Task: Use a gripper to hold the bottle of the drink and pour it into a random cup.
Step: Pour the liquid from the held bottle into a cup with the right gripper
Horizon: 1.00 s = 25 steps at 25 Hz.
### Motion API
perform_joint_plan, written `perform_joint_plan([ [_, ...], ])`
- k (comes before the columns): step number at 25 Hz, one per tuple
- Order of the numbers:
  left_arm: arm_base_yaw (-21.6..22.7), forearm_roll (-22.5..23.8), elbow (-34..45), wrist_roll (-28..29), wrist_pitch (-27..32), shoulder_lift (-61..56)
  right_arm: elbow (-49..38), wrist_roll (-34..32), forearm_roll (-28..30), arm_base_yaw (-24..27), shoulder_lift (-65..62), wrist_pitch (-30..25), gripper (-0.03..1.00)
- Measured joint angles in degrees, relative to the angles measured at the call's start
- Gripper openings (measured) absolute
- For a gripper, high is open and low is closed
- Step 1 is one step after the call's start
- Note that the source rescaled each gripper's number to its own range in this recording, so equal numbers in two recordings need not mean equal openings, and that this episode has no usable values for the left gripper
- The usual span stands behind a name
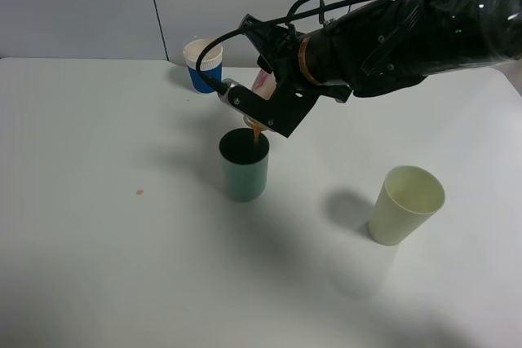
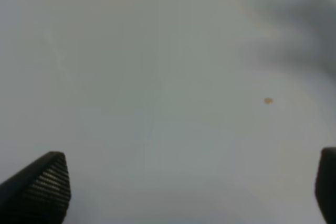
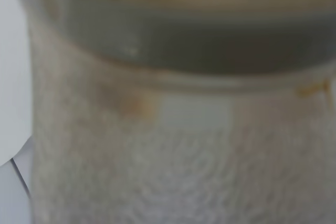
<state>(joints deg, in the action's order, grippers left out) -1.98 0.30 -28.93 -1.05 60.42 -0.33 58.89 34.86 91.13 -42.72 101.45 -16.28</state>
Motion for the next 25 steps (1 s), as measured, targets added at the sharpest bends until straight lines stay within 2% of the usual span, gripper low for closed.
perform_joint_plan([
  [13,0.0,0.0,0.0,0.0,0.0,0.0,1.0,0.3,-2.9,-0.2,0.0,-0.1,0.01],
  [25,0.0,0.0,0.0,0.0,0.0,0.0,4.2,1.5,-3.0,-1.8,3.0,-0.1,0.01],
])
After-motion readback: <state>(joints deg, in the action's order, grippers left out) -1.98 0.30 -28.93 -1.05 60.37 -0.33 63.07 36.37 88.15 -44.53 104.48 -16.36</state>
